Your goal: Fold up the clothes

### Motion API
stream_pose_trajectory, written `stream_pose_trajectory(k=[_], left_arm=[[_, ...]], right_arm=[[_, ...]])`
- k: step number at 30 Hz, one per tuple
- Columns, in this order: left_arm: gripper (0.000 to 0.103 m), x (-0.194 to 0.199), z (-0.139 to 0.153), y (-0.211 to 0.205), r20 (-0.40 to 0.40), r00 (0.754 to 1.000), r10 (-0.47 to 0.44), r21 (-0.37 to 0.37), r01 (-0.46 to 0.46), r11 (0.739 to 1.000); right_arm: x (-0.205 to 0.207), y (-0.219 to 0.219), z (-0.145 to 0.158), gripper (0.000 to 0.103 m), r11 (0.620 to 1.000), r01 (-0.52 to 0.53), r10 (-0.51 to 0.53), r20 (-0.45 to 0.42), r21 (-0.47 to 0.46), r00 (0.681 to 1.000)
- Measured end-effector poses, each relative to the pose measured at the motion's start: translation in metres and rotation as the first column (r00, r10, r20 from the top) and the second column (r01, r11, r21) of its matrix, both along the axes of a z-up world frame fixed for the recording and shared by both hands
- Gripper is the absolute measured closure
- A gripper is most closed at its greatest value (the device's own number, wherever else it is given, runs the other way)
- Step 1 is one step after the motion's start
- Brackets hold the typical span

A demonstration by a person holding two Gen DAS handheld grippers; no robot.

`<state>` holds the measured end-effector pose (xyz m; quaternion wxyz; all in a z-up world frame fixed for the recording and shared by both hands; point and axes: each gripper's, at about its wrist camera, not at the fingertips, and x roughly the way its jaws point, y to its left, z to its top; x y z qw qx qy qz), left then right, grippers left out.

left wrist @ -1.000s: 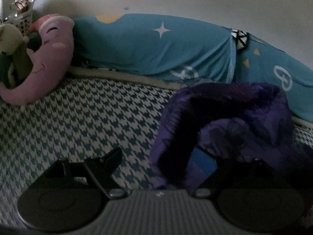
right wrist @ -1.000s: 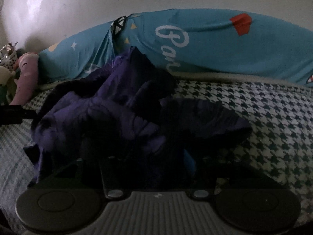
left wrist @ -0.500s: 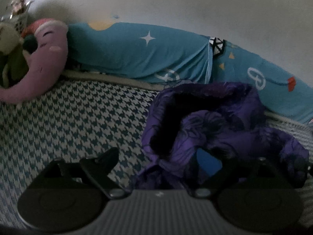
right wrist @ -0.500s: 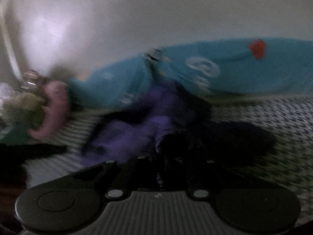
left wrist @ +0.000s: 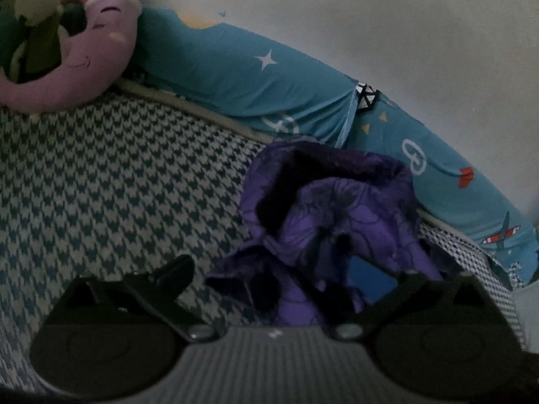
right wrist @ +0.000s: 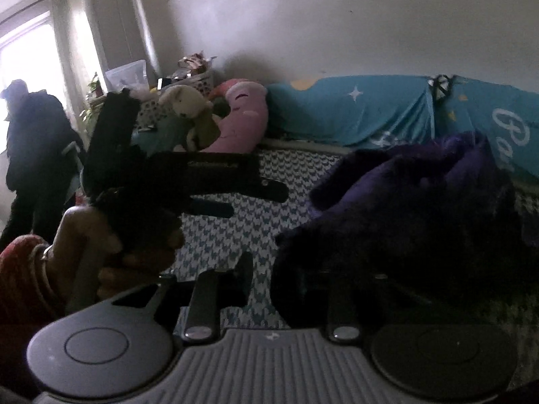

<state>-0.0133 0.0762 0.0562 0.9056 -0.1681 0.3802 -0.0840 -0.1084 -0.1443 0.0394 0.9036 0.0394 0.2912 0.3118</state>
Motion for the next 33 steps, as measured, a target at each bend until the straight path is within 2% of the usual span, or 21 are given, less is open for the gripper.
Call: stream_pose_trajectory(k=[5, 11, 12, 14, 17, 19, 22, 25, 29, 33], left_arm=[[0.000, -0.006, 0.000, -0.004, 0.015, 0.999, -0.041, -0.003, 0.041, 0.999], [0.000, -0.006, 0.001, -0.013, 0.016, 0.990, -0.139, -0.128, 0.139, 0.982], [0.000, -0.005, 0.001, -0.015, 0.015, 0.987, -0.157, -0.151, 0.158, 0.976], [0.000, -0.002, 0.001, -0.019, 0.012, 0.981, -0.196, -0.199, 0.194, 0.961], [0.000, -0.001, -0.002, -0.027, 0.001, 0.976, -0.218, -0.220, 0.213, 0.952], [0.000, 0.001, -0.005, -0.030, -0.011, 0.977, -0.215, -0.213, 0.208, 0.955], [0.000, 0.005, -0.008, -0.033, -0.026, 0.978, -0.209, -0.201, 0.199, 0.959], [0.000, 0.008, -0.011, -0.035, -0.036, 0.980, -0.196, -0.194, 0.186, 0.963], [0.000, 0.012, -0.013, -0.038, -0.032, 0.983, -0.180, -0.185, 0.171, 0.968], [0.000, 0.016, -0.012, -0.053, -0.005, 0.982, -0.187, -0.123, 0.185, 0.975]], right_arm=[[0.001, 0.000, -0.001, 0.076, 0.999, 0.037, -0.037, -0.018, -0.001, 0.999], [-0.002, 0.014, -0.005, 0.076, 0.998, 0.016, -0.018, -0.022, -0.064, 1.000], [-0.002, 0.017, -0.006, 0.074, 0.996, 0.012, -0.014, -0.018, -0.090, 1.000], [-0.005, 0.026, -0.010, 0.060, 0.987, -0.006, 0.005, -0.006, -0.158, 1.000], [-0.012, 0.035, -0.014, 0.054, 0.968, -0.069, 0.072, 0.004, -0.242, 0.997], [-0.019, 0.036, -0.015, 0.053, 0.958, -0.124, 0.127, -0.003, -0.260, 0.992], [-0.027, 0.031, -0.015, 0.052, 0.954, -0.150, 0.155, -0.002, -0.260, 0.988], [-0.025, 0.022, -0.016, 0.052, 0.961, -0.103, 0.105, -0.007, -0.256, 0.994], [-0.014, 0.010, -0.013, 0.052, 0.971, 0.008, -0.012, -0.015, -0.240, 1.000], [-0.007, 0.002, -0.011, 0.052, 0.973, 0.065, -0.075, -0.034, -0.220, 0.997]])
